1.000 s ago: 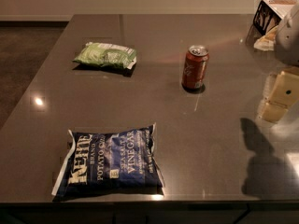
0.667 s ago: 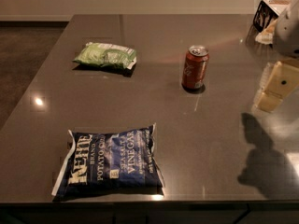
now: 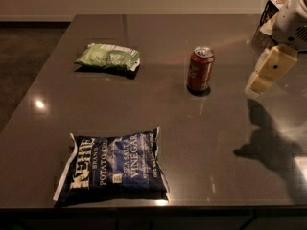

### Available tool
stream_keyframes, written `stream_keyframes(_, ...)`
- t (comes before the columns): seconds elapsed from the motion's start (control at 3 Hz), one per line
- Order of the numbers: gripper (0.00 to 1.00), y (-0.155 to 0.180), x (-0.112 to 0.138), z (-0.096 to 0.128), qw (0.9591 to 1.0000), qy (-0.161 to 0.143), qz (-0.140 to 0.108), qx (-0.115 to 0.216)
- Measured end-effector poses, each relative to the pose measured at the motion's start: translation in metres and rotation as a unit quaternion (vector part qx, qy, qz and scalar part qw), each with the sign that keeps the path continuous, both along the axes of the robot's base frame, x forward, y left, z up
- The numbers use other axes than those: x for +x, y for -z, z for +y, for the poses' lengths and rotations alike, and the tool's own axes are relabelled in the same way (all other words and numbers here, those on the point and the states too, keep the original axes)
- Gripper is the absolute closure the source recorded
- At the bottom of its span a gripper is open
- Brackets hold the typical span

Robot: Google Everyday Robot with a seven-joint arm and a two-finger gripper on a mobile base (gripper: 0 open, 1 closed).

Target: Knock coke can over

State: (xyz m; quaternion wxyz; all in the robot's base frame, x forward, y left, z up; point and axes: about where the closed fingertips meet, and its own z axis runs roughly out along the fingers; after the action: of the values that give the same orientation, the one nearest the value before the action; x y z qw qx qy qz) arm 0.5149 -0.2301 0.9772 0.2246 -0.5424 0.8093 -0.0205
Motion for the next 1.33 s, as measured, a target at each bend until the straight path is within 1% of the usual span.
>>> stream_keyframes(0.33,0.0,0.01,0.029,0.008,0.999,0.006,-0.011,0.042)
stream_keyframes(0.67,0.0,0.021,0.054,0.017,0.9959,0.018,-0.026,0.085)
stream_keyframes(1.0,0.0,0.031,0.079,0.03,0.9907,0.029,-0.044,0.126)
stream_keyframes(1.33,0.0,0.041,0.102,0.041,0.9851,0.036,-0.06,0.157)
